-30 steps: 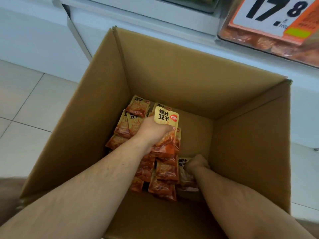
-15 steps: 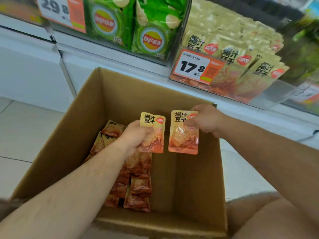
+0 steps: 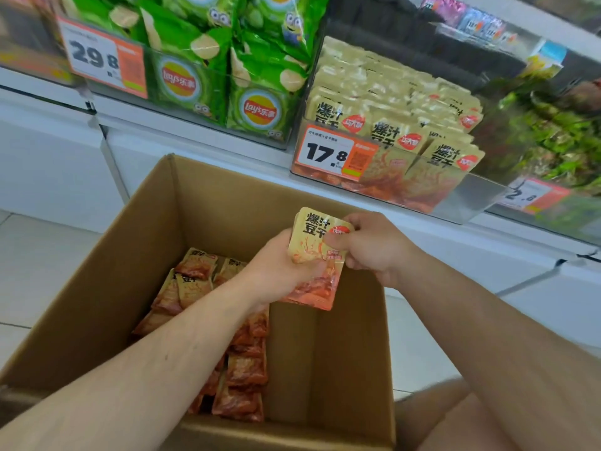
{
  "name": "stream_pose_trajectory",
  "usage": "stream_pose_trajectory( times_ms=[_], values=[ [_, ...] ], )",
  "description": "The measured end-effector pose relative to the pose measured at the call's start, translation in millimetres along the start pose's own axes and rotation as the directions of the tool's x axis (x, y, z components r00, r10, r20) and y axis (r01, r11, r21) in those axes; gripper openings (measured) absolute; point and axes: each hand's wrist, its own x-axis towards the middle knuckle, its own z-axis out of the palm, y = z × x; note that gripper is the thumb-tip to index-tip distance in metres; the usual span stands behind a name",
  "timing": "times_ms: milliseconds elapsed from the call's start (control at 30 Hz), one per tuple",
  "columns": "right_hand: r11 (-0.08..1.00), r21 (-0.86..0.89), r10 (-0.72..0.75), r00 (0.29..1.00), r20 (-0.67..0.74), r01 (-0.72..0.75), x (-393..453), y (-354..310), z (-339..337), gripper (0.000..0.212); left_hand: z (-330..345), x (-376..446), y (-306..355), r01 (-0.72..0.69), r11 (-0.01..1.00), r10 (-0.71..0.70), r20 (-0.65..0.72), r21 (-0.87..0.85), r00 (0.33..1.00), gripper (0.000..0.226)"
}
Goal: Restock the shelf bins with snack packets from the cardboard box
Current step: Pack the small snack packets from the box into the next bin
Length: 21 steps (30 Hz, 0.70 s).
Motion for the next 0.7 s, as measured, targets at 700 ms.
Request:
stream_pose_trajectory(
  times_ms=[700],
  values=[
    [0.77,-0.401,-0.433,0.868,0.242,0.496,-21.0,3.9,-69.0,0.033,45.0,2.6,40.9,-0.229,0.919,0.163,0.221,0.32,0.962,0.059]
  ],
)
